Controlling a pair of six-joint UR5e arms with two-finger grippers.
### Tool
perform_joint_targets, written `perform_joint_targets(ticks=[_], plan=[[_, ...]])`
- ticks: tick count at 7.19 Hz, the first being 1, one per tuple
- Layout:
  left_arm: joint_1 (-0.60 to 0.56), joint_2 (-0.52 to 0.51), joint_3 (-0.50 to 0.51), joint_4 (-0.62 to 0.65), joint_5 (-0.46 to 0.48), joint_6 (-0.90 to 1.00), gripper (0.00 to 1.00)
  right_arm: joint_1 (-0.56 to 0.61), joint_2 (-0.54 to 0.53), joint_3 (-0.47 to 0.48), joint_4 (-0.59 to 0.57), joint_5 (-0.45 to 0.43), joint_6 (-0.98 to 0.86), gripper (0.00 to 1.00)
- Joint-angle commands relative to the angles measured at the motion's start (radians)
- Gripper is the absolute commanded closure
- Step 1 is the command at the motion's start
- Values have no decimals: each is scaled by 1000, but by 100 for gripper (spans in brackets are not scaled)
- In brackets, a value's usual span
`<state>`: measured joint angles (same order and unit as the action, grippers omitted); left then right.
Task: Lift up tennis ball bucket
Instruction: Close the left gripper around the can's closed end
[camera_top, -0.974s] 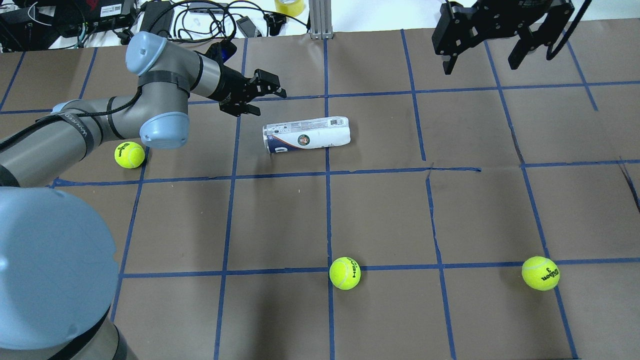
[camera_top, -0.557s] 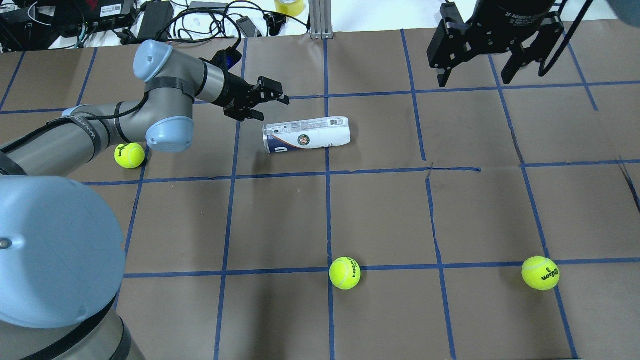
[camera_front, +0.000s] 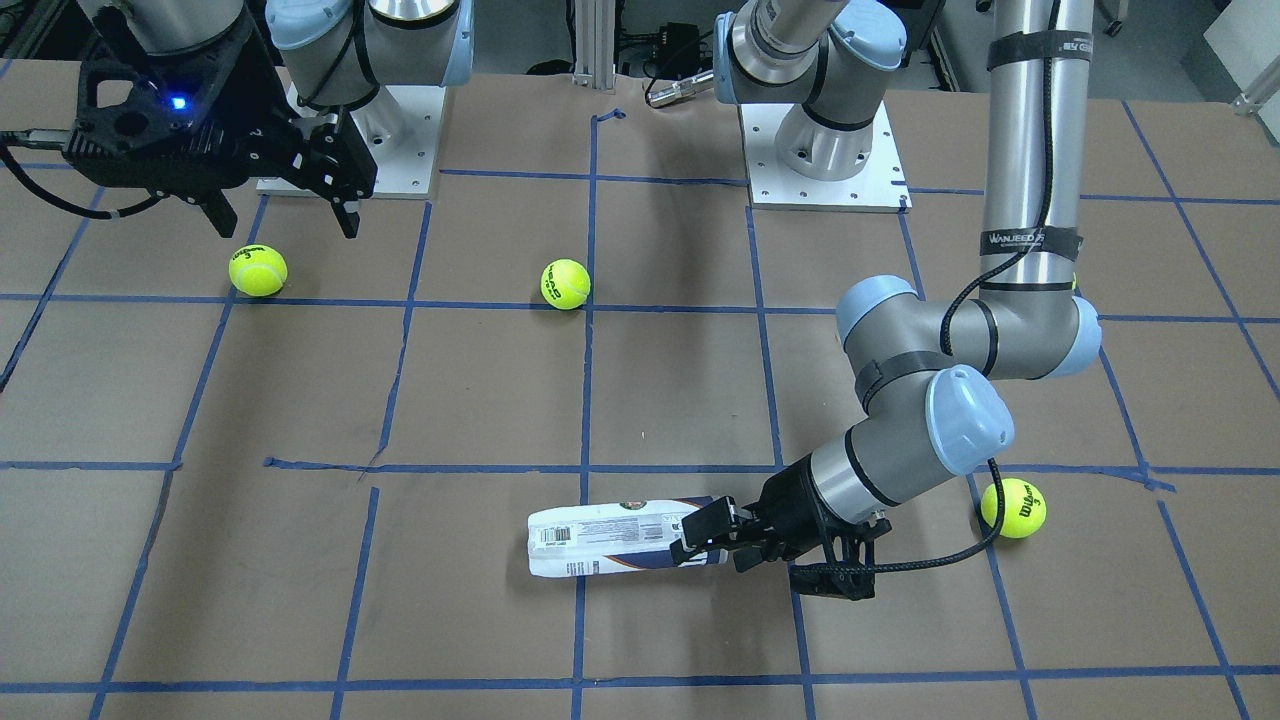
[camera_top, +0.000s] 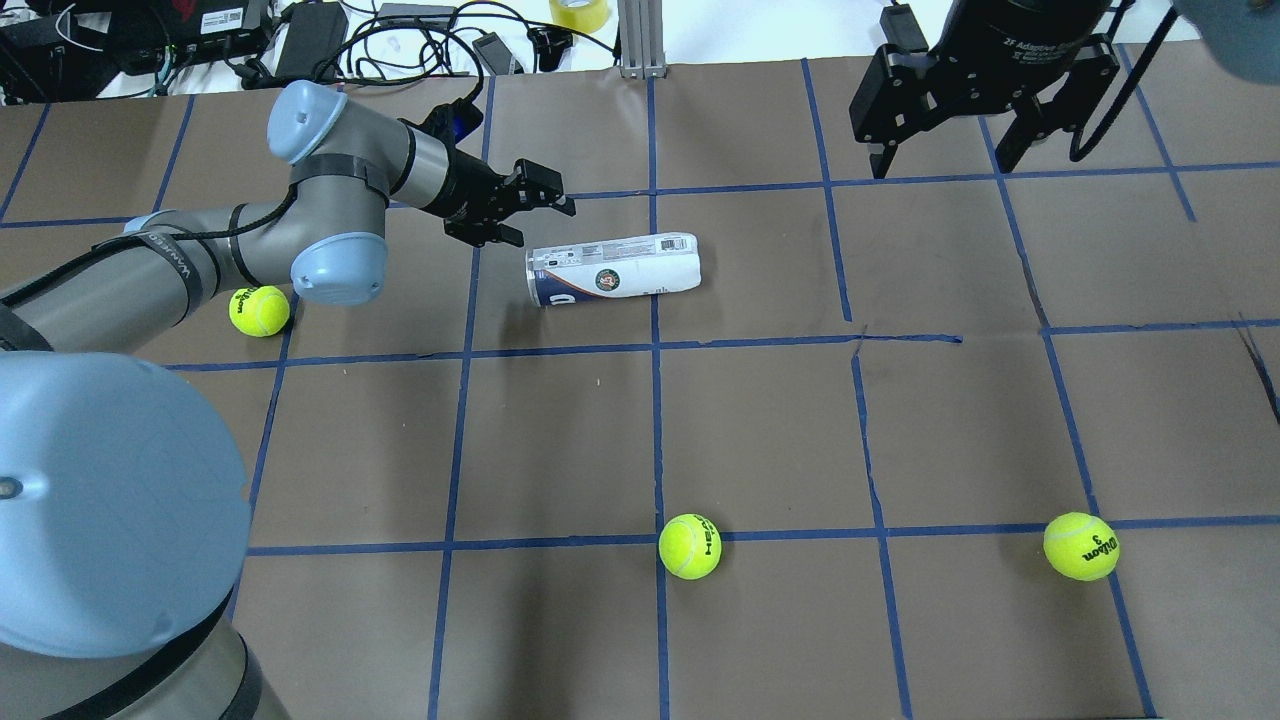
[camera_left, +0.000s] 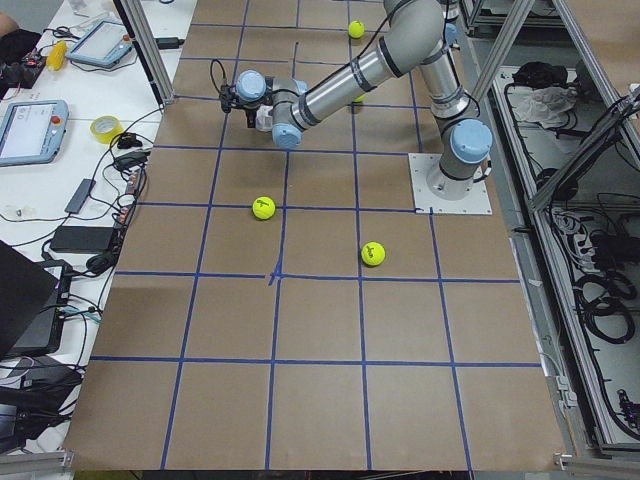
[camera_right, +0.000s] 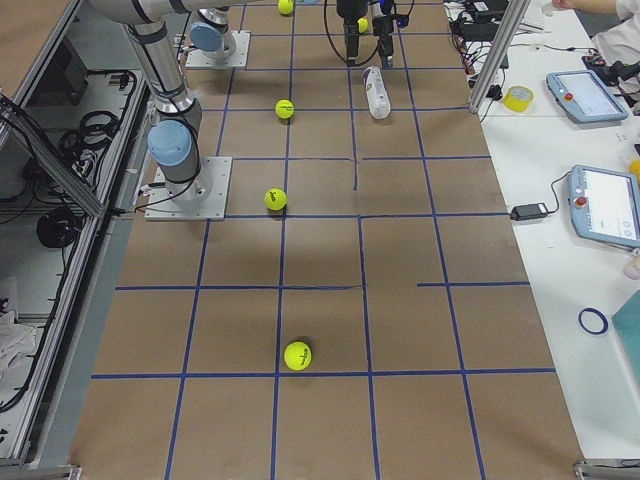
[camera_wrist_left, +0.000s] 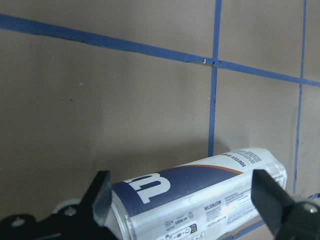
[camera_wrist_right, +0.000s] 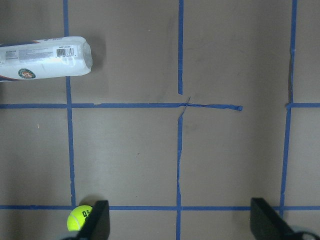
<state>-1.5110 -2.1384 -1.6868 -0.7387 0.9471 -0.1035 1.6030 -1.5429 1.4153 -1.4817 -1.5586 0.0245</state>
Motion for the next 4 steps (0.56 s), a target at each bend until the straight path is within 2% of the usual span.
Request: perform_joint_targets(ticks=[1, 4], plan=[[0, 18, -4, -126, 5, -1, 0, 0, 0, 1, 1, 0, 2, 0], [-21, -9, -4, -143, 4, -50, 1, 0, -8, 1, 4, -2, 3, 0]])
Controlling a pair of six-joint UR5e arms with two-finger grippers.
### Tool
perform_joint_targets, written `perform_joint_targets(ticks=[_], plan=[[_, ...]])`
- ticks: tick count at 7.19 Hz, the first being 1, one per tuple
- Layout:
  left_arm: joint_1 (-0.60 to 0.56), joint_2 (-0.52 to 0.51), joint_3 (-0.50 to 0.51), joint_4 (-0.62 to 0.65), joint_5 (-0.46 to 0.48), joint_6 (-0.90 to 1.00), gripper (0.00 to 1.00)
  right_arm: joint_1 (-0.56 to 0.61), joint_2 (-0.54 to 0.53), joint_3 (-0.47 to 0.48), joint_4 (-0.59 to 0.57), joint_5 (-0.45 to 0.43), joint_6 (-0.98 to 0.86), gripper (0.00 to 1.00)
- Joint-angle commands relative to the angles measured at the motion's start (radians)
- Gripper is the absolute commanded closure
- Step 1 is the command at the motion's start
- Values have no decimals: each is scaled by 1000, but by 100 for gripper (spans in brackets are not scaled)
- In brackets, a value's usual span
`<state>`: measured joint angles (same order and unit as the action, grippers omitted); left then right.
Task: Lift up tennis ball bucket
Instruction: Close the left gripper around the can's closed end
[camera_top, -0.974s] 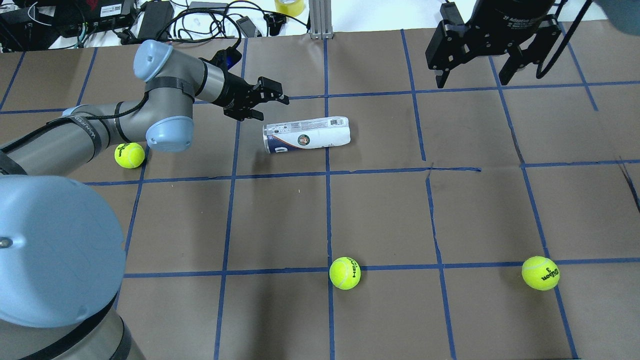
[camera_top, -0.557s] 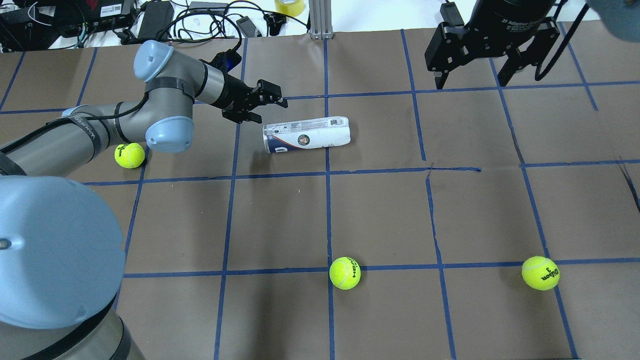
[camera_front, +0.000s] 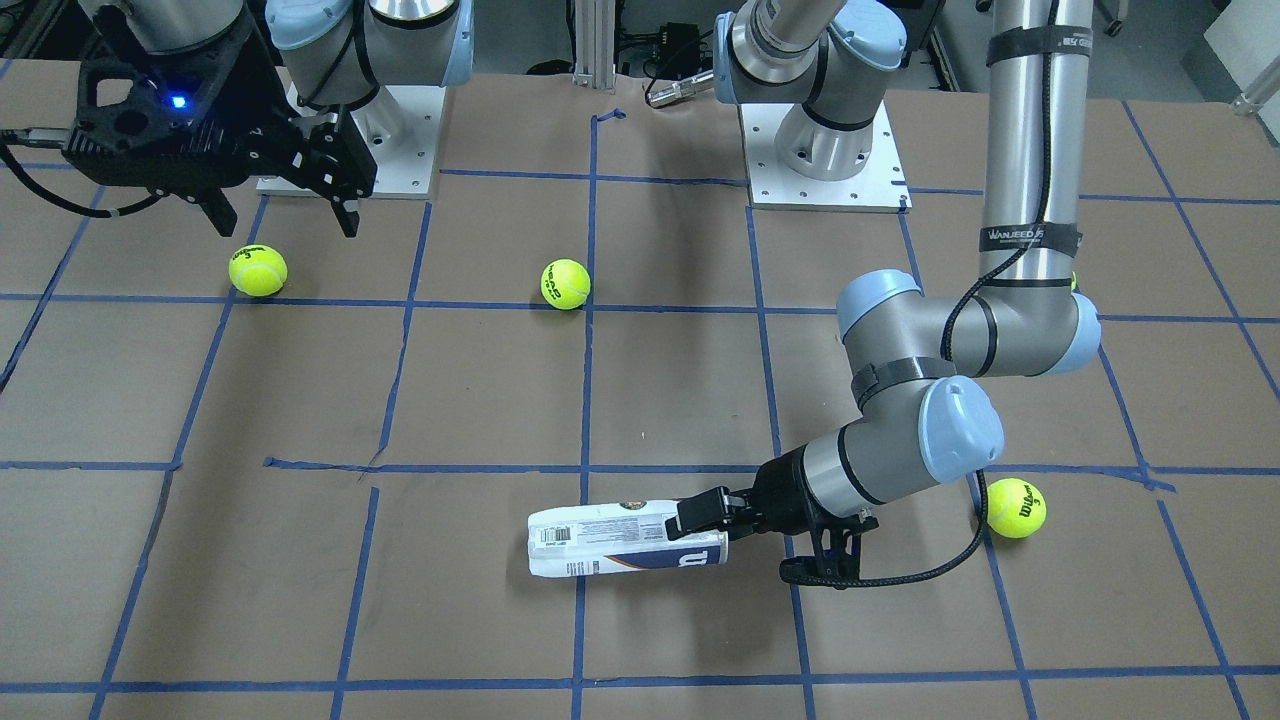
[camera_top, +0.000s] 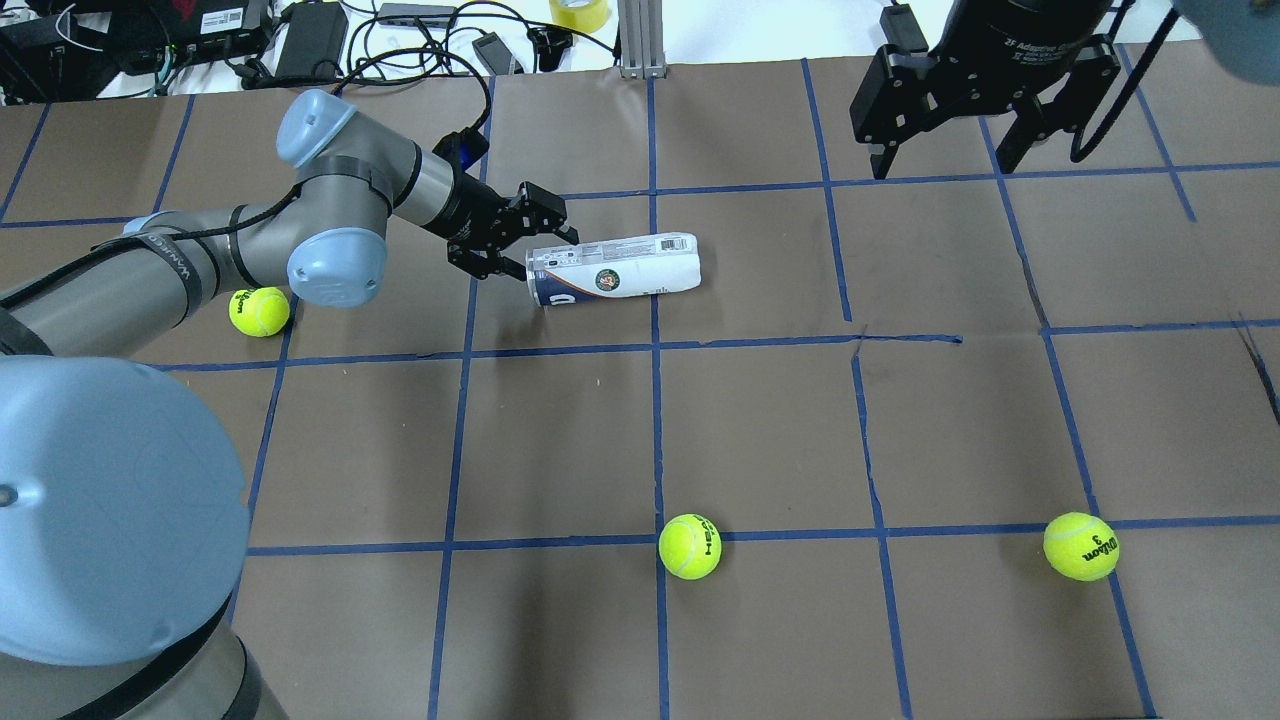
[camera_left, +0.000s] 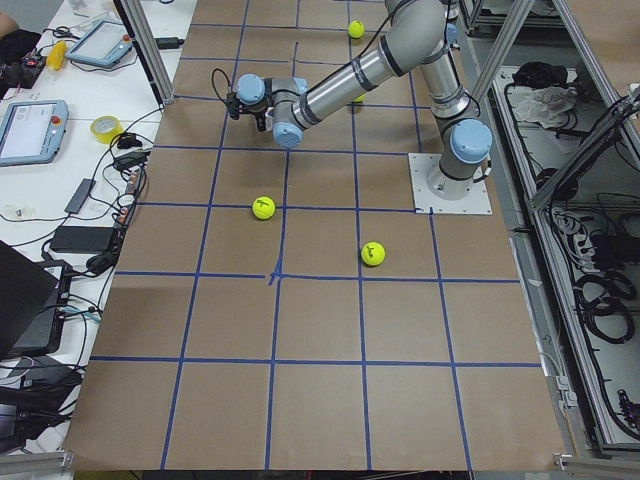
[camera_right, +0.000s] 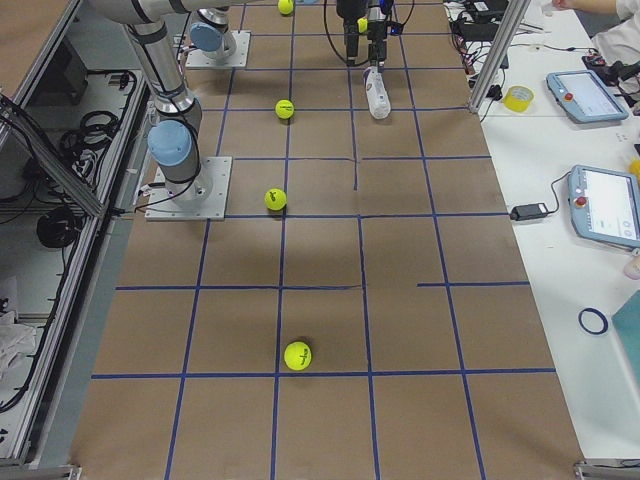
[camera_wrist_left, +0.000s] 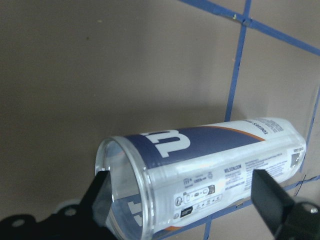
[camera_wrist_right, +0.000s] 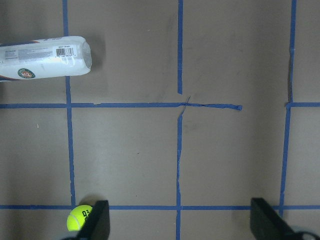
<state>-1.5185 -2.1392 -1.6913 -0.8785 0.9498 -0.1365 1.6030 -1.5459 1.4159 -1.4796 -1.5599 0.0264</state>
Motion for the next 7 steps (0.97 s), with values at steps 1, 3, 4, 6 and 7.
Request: perform_joint_targets(ticks=[1, 3, 4, 6, 7], plan=[[-26, -7, 7, 9, -6, -56, 8, 0, -5, 0, 4, 0, 0, 0], [-32, -10, 7, 4, -50, -78, 86, 2, -5, 0, 5, 0, -2, 0], [-32, -7, 12, 0, -81, -80, 100, 2, -5, 0, 4, 0, 0, 0], [-31, 31, 37, -8, -75, -154, 100, 3, -5, 0, 5, 0, 3, 0], [-31, 42, 91, -23, -16, -243, 100, 2, -5, 0, 5, 0, 4, 0]])
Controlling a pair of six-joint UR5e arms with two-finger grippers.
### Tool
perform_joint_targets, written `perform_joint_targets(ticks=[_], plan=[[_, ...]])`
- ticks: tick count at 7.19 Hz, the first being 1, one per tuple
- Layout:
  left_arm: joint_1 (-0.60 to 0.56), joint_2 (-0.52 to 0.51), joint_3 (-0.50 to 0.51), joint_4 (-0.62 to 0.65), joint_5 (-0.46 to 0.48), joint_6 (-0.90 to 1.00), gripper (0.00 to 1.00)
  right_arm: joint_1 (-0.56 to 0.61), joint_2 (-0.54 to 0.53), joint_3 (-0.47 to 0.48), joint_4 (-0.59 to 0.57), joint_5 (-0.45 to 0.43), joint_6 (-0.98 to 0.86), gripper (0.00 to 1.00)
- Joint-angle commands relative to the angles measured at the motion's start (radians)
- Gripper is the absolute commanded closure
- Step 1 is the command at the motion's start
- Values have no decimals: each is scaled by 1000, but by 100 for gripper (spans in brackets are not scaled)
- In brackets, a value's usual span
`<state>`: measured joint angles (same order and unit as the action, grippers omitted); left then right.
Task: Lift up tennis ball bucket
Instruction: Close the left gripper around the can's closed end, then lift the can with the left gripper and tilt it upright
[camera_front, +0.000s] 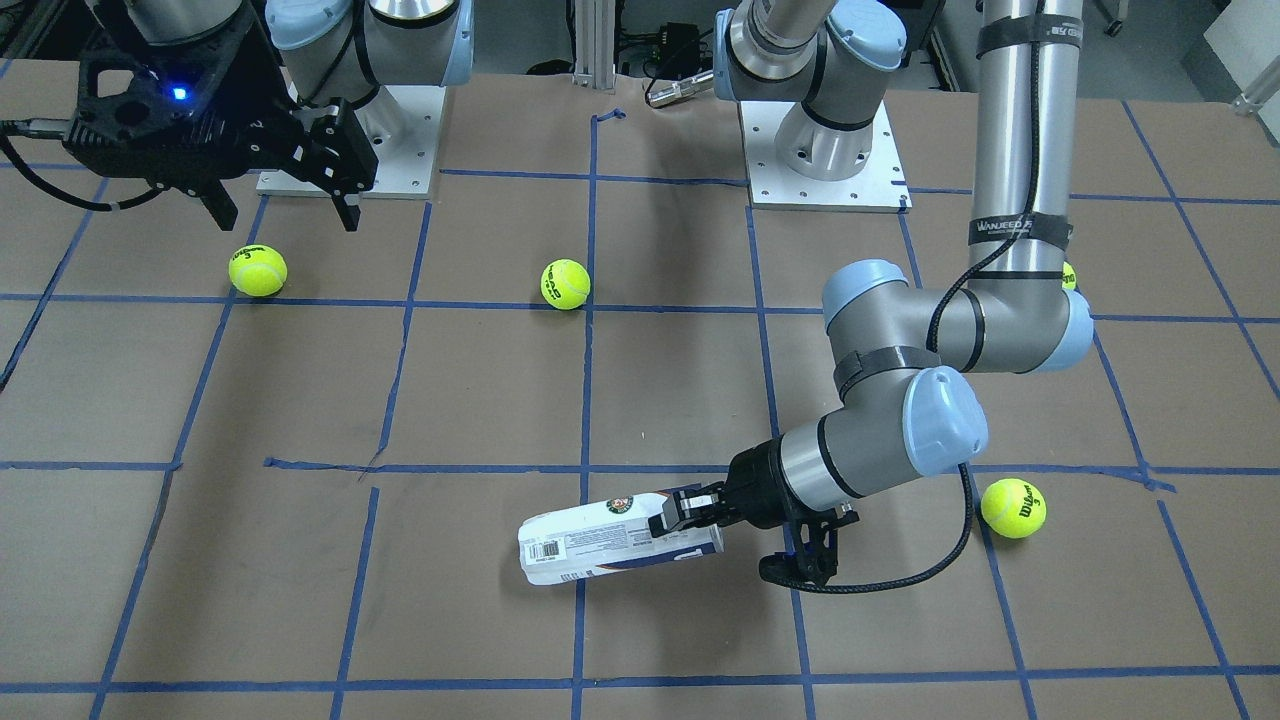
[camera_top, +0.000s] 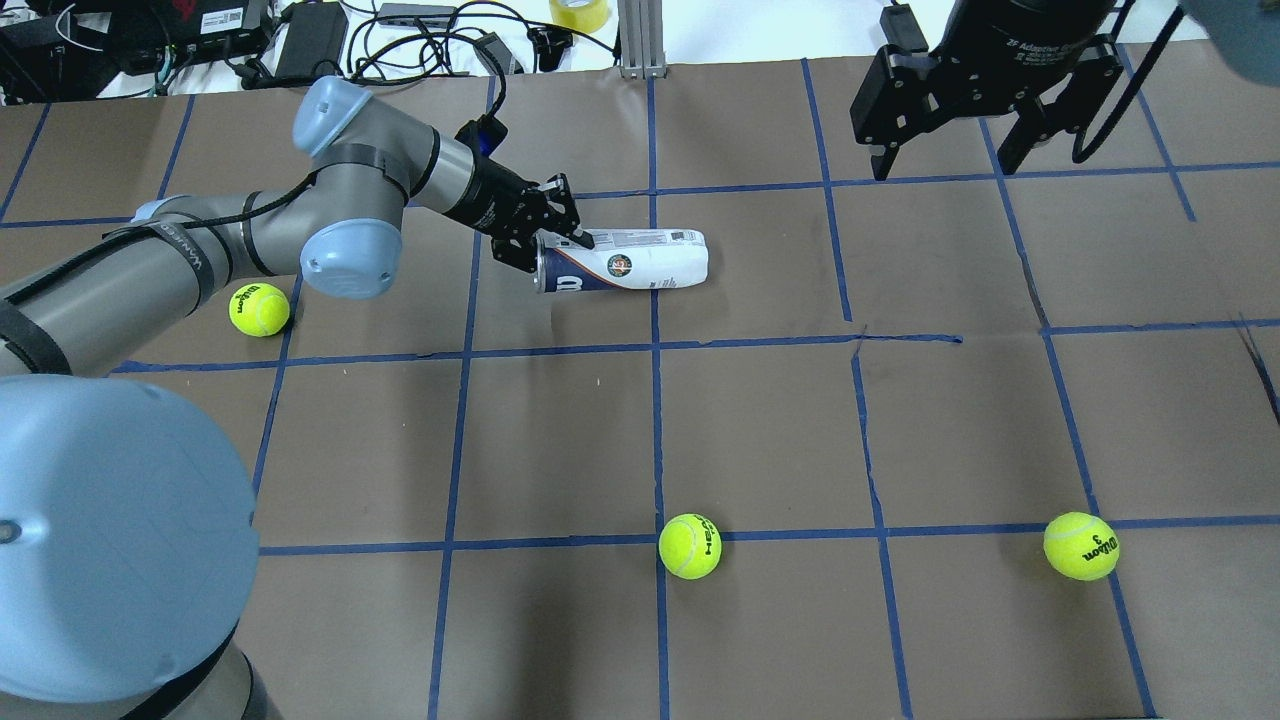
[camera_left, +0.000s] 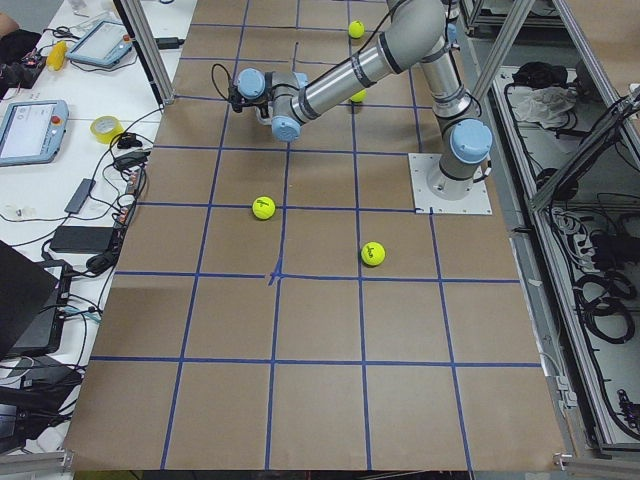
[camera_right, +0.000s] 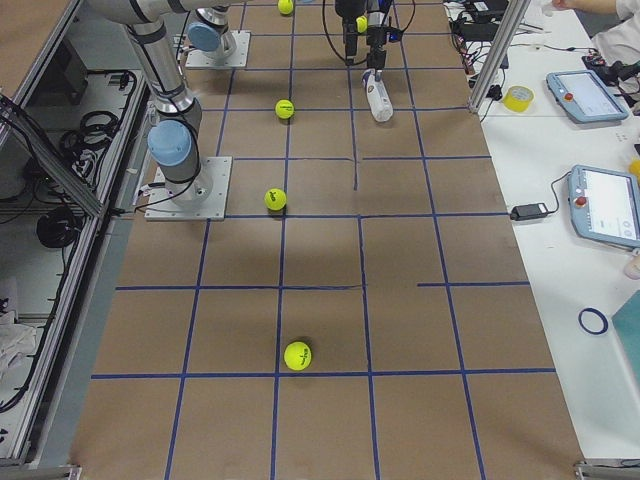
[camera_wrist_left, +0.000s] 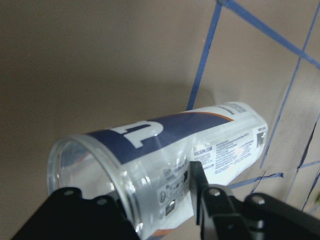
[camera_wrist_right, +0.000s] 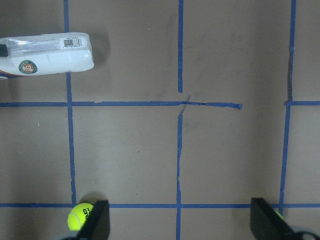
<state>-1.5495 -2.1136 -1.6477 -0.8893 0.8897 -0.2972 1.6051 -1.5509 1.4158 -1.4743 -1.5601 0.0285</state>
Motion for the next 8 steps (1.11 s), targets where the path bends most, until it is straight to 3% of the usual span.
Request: perform_joint_targets(ticks=[1, 2, 3, 4, 6, 7, 8], plan=[[2, 42, 134, -101, 70, -164, 100, -1, 0, 0, 0, 0, 2, 0], [5, 65, 246, -216, 125, -193, 100, -1, 0, 0, 0, 0, 2, 0], [-7, 78, 352, -314, 276, -209, 100, -1, 0, 0, 0, 0, 2, 0], [-38, 86, 389, -341, 343, -208, 100, -1, 0, 0, 0, 0, 2, 0], [-136, 75, 394, -312, 594, -60, 100, -1, 0, 0, 0, 0, 2, 0], [-188, 61, 385, -310, 683, 34, 100, -1, 0, 0, 0, 0, 4, 0], [-205, 57, 375, -310, 701, 141, 100, -1, 0, 0, 0, 0, 2, 0]])
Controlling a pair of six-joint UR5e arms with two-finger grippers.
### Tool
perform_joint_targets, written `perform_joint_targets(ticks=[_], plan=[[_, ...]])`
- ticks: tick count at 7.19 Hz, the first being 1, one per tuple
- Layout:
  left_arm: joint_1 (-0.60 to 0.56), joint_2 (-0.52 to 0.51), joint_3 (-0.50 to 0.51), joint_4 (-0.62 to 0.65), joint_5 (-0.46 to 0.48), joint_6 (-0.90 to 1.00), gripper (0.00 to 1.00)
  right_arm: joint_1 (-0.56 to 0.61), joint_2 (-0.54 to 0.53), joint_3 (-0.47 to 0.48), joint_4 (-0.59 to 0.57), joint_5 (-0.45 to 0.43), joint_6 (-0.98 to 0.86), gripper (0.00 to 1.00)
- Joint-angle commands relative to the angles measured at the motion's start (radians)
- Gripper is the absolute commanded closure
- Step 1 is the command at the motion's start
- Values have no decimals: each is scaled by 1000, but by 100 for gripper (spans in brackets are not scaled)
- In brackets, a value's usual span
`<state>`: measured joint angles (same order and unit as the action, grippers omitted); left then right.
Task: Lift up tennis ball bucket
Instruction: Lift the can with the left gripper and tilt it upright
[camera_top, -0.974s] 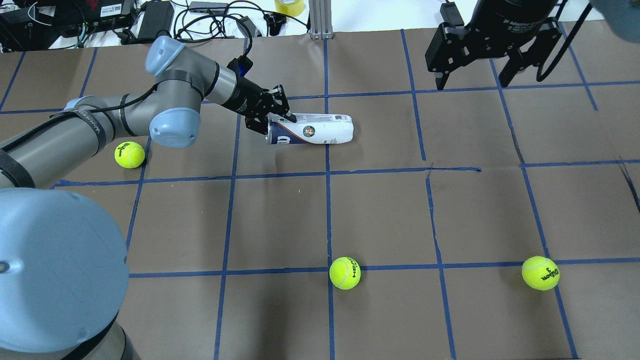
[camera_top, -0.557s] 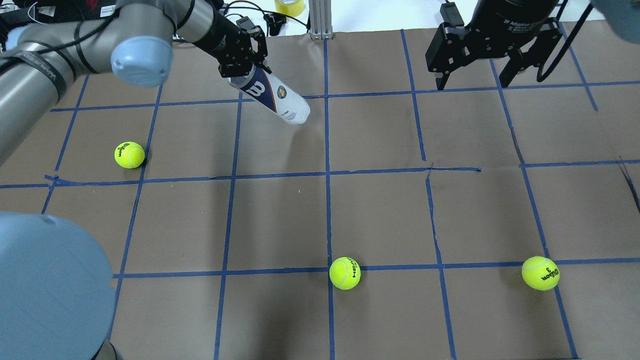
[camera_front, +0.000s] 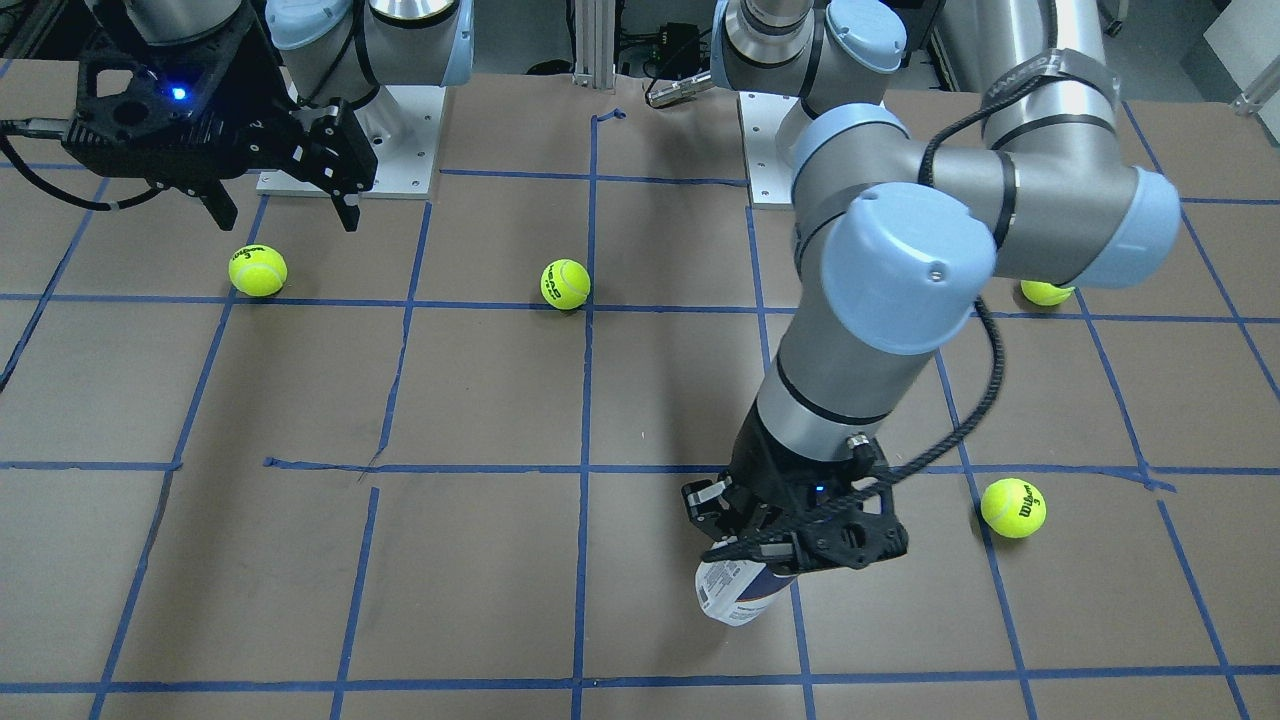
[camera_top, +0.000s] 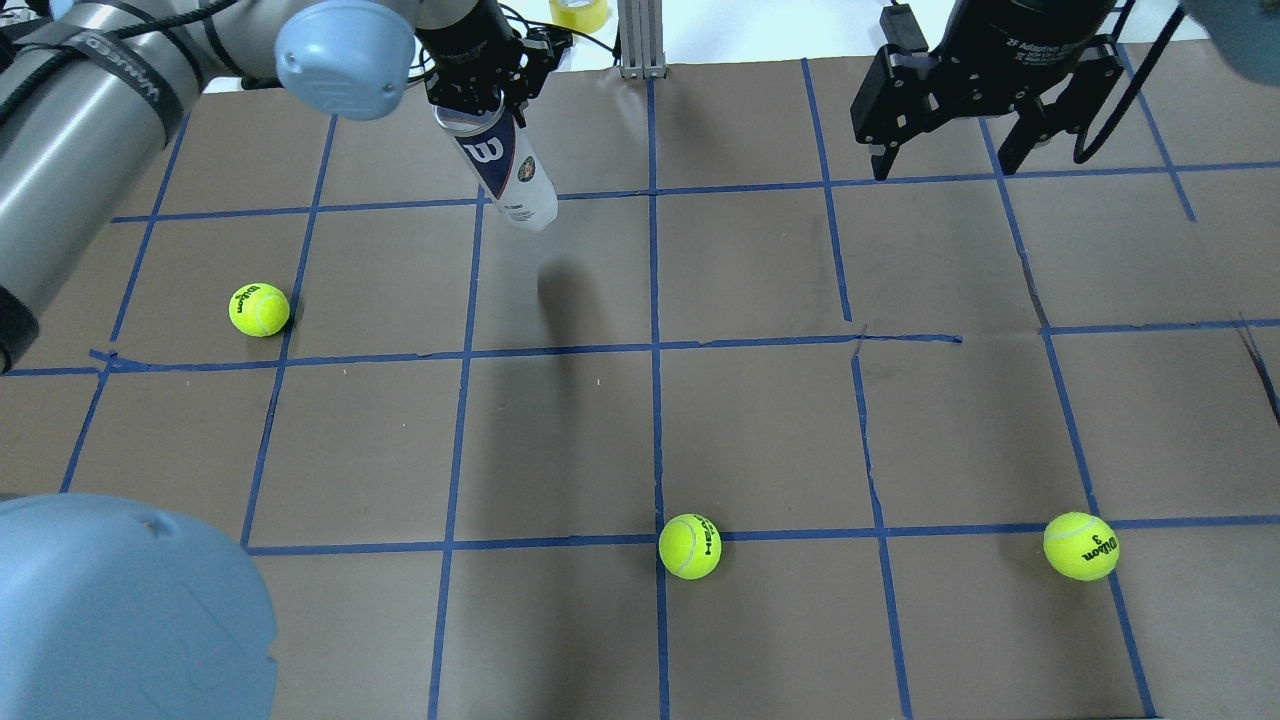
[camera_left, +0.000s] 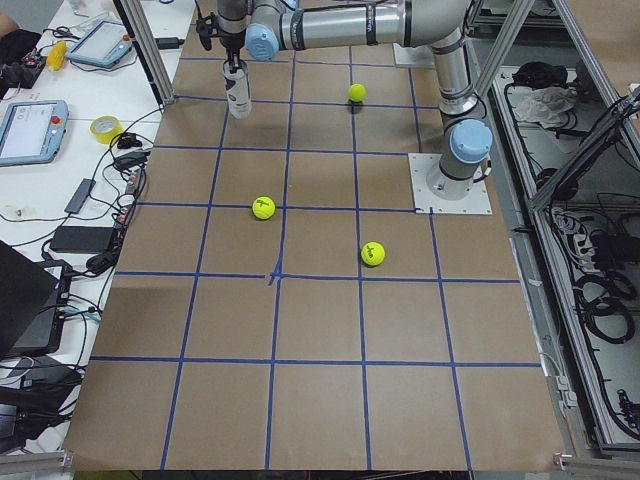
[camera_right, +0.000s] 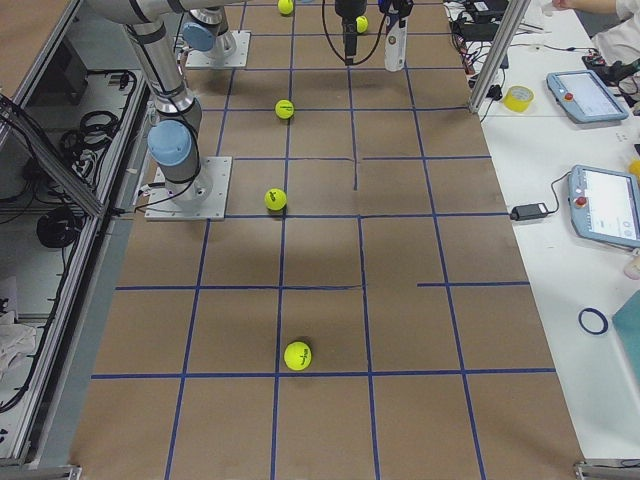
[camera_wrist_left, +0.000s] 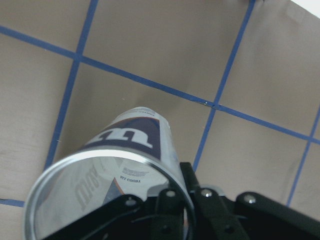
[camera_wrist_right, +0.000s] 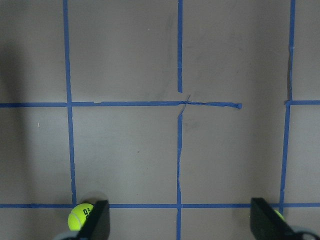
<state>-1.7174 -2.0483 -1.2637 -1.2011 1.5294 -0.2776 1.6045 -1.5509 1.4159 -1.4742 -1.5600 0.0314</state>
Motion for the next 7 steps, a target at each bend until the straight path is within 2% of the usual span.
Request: perform_joint_targets(ticks=[1, 4, 6, 7], plan=[[-39, -9, -25, -5, 54, 147, 100, 0, 0, 0, 0, -2, -2, 0], [-41, -12, -74, -40, 20, 149, 100, 2, -5, 0, -29, -12, -4, 0], [-41, -19, -77, -40, -1, 147, 83, 2, -6, 0, -31, -14, -7, 0], [-41, -21, -77, -41, -5, 147, 82, 0, -6, 0, -31, -15, -7, 0]])
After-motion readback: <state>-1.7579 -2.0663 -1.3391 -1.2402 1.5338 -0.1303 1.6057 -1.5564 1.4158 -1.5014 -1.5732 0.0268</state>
